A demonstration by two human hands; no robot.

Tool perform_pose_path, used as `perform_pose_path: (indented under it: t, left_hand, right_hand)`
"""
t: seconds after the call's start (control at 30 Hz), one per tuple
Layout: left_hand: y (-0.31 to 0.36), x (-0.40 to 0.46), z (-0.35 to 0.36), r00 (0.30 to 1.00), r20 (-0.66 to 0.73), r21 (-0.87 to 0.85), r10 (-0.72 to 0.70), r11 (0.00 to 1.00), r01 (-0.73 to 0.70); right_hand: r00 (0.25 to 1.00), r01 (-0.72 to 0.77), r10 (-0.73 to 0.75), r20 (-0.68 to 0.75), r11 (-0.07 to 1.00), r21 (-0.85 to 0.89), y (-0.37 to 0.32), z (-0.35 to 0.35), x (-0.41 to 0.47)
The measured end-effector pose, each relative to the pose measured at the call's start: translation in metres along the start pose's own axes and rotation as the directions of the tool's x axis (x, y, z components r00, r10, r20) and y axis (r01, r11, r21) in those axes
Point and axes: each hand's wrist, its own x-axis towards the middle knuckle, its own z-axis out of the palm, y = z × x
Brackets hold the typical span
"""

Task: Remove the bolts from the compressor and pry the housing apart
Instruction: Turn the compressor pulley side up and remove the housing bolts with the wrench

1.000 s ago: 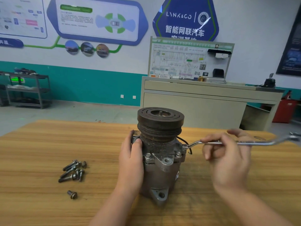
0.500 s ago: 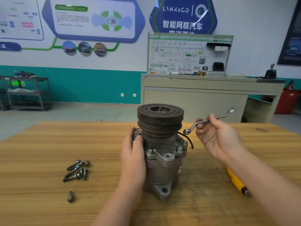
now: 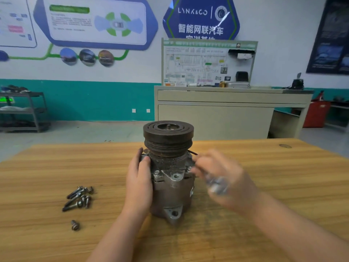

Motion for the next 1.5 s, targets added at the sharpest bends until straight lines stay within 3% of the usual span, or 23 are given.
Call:
perform_pose_path:
  t: [0.07, 0.13, 0.17, 0.23, 0.33, 0.43, 0.5, 0.53, 0.6, 0.7, 0.77, 0.83, 0.9, 1.0, 1.13, 1.23, 1.37, 1.5]
  left_hand:
    - [0.001, -0.001, 0.000, 1.000, 0.007, 0.006, 0.001, 1.000, -0.001]
    - [0.002, -0.001, -0.001, 1.000, -0.007, 0.008, -0.001, 1.000, 0.001]
    - [0.002, -0.002, -0.001, 1.000, -0.012, -0.004, -0.010, 1.000, 0.010]
    - [0.002, -0.002, 0.000, 0.999, -0.013, -0.033, -0.034, 0.999, 0.034]
    - [-0.001, -0.001, 0.000, 0.999, -0.021, -0.050, -0.047, 0.998, 0.046]
    - [-0.003, -0.001, 0.001, 0.999, -0.024, -0.058, -0.043, 0.997, 0.042]
    - [-0.003, 0.001, 0.000, 0.999, -0.011, -0.073, -0.050, 0.996, 0.049]
    - [-0.004, 0.001, 0.000, 0.999, -0.004, -0.083, -0.053, 0.995, 0.053]
    - [-0.003, 0.002, 0.000, 0.999, -0.005, -0.085, -0.049, 0.995, 0.048]
    - [-0.002, 0.002, -0.001, 0.999, -0.009, -0.090, -0.035, 0.995, 0.034]
    - [-0.001, 0.001, -0.001, 1.000, -0.004, -0.095, -0.030, 0.995, 0.029]
    - [-0.001, 0.001, -0.001, 1.000, -0.008, -0.094, -0.019, 0.995, 0.018]
    - [-0.001, 0.001, -0.001, 1.000, -0.012, -0.071, -0.007, 0.997, 0.006]
    - [0.000, 0.001, -0.002, 1.000, 0.004, -0.043, -0.002, 0.999, 0.002]
    - [0.001, 0.000, -0.004, 0.999, 0.031, -0.045, -0.008, 0.999, 0.009]
    - [0.000, 0.000, -0.005, 0.999, 0.046, -0.033, 0.015, 0.999, -0.014]
    - [-0.001, 0.001, -0.004, 0.993, 0.103, -0.056, 0.064, 0.997, -0.058]
    - [-0.002, 0.002, -0.004, 0.995, 0.065, -0.082, 0.074, 0.994, -0.069]
  right_hand:
    - [0.992, 0.126, -0.124, 0.027, 0.985, -0.119, 0.000, 0.006, -0.006]
    - [0.992, 0.054, -0.057, -0.115, 0.998, -0.029, -0.001, 0.010, -0.012]
    - [0.978, -0.041, 0.064, -0.201, 0.992, 0.117, -0.003, 0.011, -0.016]
    - [0.884, -0.207, 0.371, -0.283, 0.855, 0.476, -0.006, 0.011, -0.021]
    - [0.630, -0.307, 0.718, -0.297, 0.581, 0.754, 0.000, 0.012, -0.013]
    - [0.293, -0.302, 0.953, -0.078, 0.170, 0.938, 0.023, 0.015, 0.007]
    - [0.153, -0.282, 0.970, 0.188, -0.140, 0.949, 0.040, 0.019, 0.019]
    - [0.112, -0.282, 0.943, 0.313, -0.272, 0.920, 0.048, 0.022, 0.022]
    - [0.097, -0.305, 0.871, 0.481, -0.434, 0.847, 0.057, 0.026, 0.026]
    - [0.154, -0.279, 0.805, 0.572, -0.520, 0.807, 0.063, 0.023, 0.026]
    - [0.179, -0.194, 0.832, 0.525, -0.494, 0.848, 0.063, 0.015, 0.022]
    - [0.189, -0.208, 0.900, 0.394, -0.355, 0.911, 0.057, 0.005, 0.017]
    - [0.218, -0.314, 0.942, 0.254, -0.179, 0.932, 0.045, -0.002, 0.012]
    - [0.298, -0.409, 0.948, 0.114, 0.020, 0.912, 0.022, -0.007, 0.011]
    - [0.448, -0.402, 0.888, -0.098, 0.298, 0.866, 0.001, -0.009, 0.014]
    - [0.595, -0.437, 0.780, -0.193, 0.516, 0.737, -0.005, -0.008, 0.012]
    - [0.770, -0.462, 0.608, -0.194, 0.741, 0.487, -0.007, -0.001, 0.003]
    - [0.973, -0.194, 0.214, -0.088, 0.961, 0.195, -0.010, 0.007, -0.003]
